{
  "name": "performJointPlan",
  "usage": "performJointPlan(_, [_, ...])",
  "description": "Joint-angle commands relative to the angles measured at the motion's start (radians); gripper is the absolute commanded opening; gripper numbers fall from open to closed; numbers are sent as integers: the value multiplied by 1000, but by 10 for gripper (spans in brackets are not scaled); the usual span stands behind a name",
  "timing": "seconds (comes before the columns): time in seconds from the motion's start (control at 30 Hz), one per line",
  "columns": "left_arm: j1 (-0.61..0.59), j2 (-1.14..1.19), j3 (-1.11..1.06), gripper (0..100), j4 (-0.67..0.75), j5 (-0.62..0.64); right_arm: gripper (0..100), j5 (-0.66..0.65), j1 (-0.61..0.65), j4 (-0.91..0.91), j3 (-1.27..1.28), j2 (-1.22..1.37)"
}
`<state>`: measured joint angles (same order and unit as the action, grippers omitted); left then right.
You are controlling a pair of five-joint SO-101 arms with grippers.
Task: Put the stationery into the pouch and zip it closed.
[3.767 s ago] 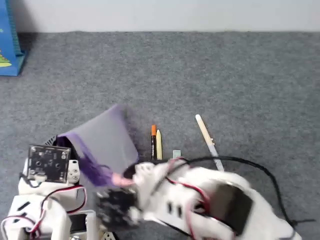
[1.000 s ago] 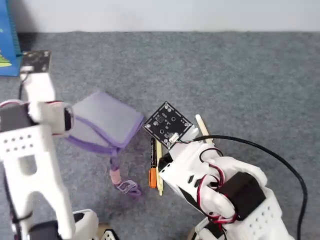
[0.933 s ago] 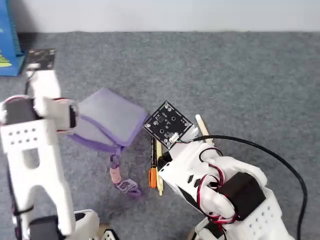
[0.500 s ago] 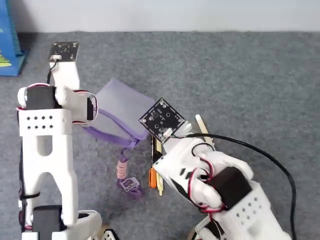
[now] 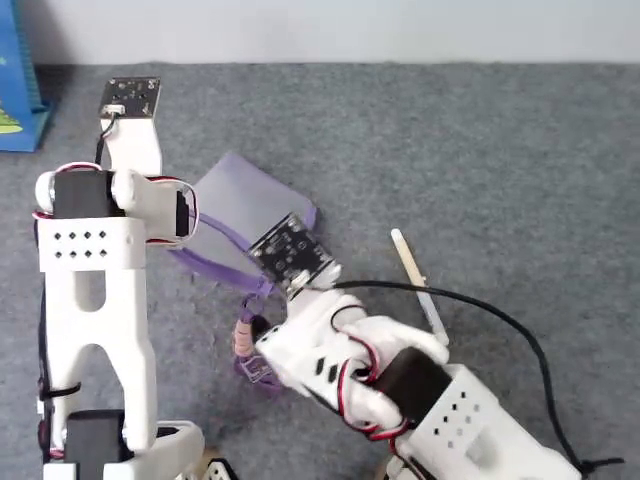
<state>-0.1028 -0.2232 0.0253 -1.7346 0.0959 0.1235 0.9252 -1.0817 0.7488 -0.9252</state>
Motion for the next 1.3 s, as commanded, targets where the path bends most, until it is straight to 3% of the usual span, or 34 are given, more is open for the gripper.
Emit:
performJointPlan(0.0, [2,-5,53,10,-18,9,180,14,12,82,23,8])
performJointPlan(0.2, [6,-5,53,10,-18,9,178,14,12,225,106,8])
performJointPlan(0.43, [2,-5,47,10,-18,9,172,15,12,271,147,8])
performJointPlan(0.63, [3,-5,47,10,-18,9,5,-60,-2,303,196,8])
performJointPlan(0.97, [0,-5,45,10,-20,9,9,-101,-142,306,193,-2])
performJointPlan(1.13, [3,-6,21,10,-20,8,23,-101,-137,298,176,-4])
performJointPlan(1.27, [0,-6,19,10,-20,5,170,-103,-104,219,104,-4])
